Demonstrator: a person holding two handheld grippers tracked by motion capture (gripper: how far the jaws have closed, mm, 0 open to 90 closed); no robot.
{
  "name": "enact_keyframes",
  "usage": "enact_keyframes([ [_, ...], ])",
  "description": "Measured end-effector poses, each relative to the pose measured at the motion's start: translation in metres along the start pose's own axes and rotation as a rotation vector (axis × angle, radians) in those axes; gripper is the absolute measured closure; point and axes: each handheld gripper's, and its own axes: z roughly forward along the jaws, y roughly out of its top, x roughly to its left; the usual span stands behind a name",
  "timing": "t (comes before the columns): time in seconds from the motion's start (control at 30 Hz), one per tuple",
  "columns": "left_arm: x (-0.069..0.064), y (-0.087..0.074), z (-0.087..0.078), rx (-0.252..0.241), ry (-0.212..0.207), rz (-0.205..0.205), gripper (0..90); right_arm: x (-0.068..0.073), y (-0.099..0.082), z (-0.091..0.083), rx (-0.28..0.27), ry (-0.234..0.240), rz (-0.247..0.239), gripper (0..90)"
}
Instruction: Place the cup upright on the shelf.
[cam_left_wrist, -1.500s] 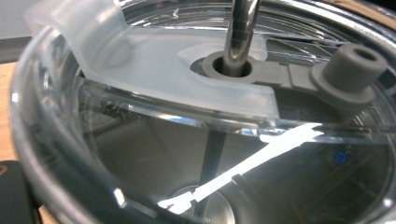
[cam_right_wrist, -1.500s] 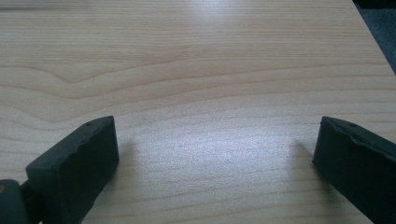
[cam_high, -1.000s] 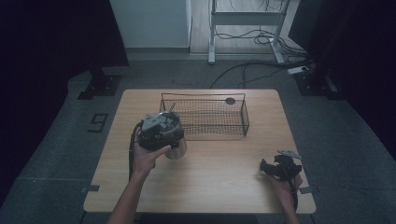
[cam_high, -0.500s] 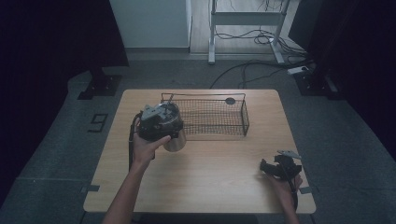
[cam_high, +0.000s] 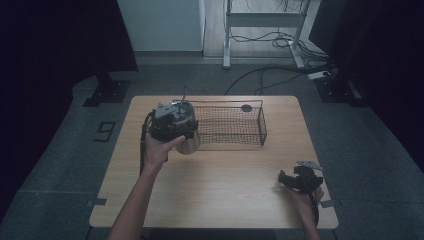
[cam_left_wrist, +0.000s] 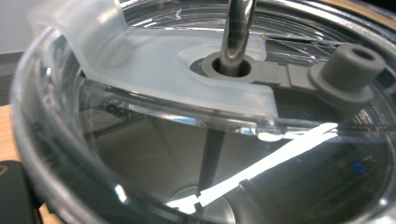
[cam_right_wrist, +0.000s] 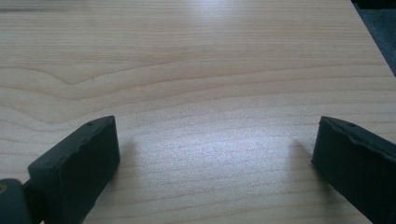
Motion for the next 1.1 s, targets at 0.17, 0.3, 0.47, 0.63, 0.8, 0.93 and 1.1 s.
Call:
enact_keyframes([
  [0.17, 0.003, 0.005, 0.005, -0.008, 0.004, -0.02, 3.7, 0.0, 0.0, 0.0, -0.001, 0.0, 0.001, 0.5],
  [0.3, 0.005, 0.009, 0.012, -0.009, 0.017, -0.024, 3.7, 0.0, 0.0, 0.001, -0.003, -0.001, 0.004, 0.9],
  [0.47, 0.008, 0.01, 0.017, -0.002, 0.023, -0.025, 3.7, 0.0, 0.001, 0.001, -0.002, -0.002, 0.004, 1.0],
  [0.63, 0.012, 0.013, 0.024, 0.012, 0.039, -0.019, 3.7, 0.0, 0.001, 0.001, -0.004, -0.001, 0.004, 1.3],
  [0.8, 0.013, 0.017, 0.03, 0.008, 0.043, -0.014, 3.7, 0.0, 0.0, 0.001, -0.005, -0.001, 0.003, 1.3],
  [0.93, 0.013, 0.022, 0.036, 0.013, 0.05, 0.005, 3.7, 0.0, 0.0, 0.001, -0.007, -0.002, 0.002, 1.8],
  [1.1, 0.014, 0.027, 0.043, 0.013, 0.046, 0.016, 3.7, 0.0, 0.0, 0.0, -0.008, -0.002, 0.005, 2.5],
])
